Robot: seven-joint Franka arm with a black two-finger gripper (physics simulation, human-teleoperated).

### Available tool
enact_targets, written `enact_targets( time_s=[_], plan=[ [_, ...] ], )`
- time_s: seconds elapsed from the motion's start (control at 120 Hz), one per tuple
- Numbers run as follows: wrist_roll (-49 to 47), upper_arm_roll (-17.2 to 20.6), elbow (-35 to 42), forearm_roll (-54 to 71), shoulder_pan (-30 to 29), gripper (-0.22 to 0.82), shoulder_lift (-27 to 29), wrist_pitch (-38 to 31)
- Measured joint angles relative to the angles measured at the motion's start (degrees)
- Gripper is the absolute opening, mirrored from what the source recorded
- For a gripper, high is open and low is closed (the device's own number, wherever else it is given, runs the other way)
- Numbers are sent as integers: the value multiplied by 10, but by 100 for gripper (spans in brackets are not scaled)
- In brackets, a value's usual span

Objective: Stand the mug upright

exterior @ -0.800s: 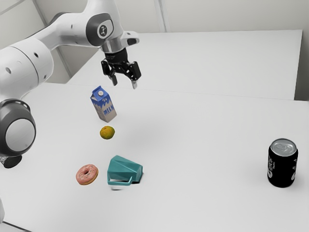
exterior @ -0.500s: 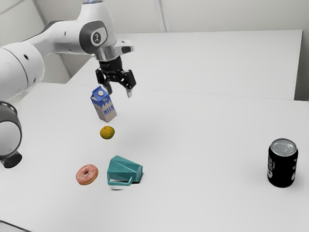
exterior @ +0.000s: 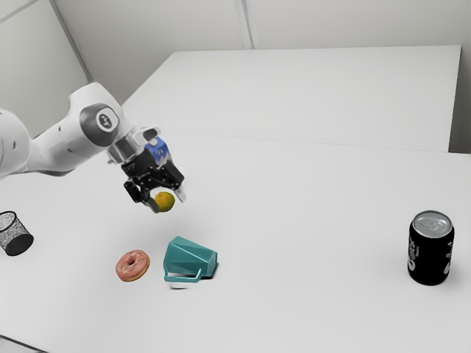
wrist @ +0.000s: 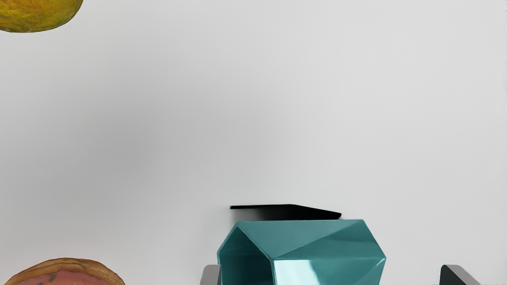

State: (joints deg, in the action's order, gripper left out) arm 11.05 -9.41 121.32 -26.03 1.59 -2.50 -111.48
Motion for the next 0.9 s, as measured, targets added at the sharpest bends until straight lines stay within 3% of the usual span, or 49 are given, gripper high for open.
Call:
enact_targets(
  time_s=[0.417, 0.9],
  plan=[
    [156, -14, 120, -97, -18, 60, 34, -13],
    [289, -14, 145, -162, -24, 60, 26, -21]
  ],
)
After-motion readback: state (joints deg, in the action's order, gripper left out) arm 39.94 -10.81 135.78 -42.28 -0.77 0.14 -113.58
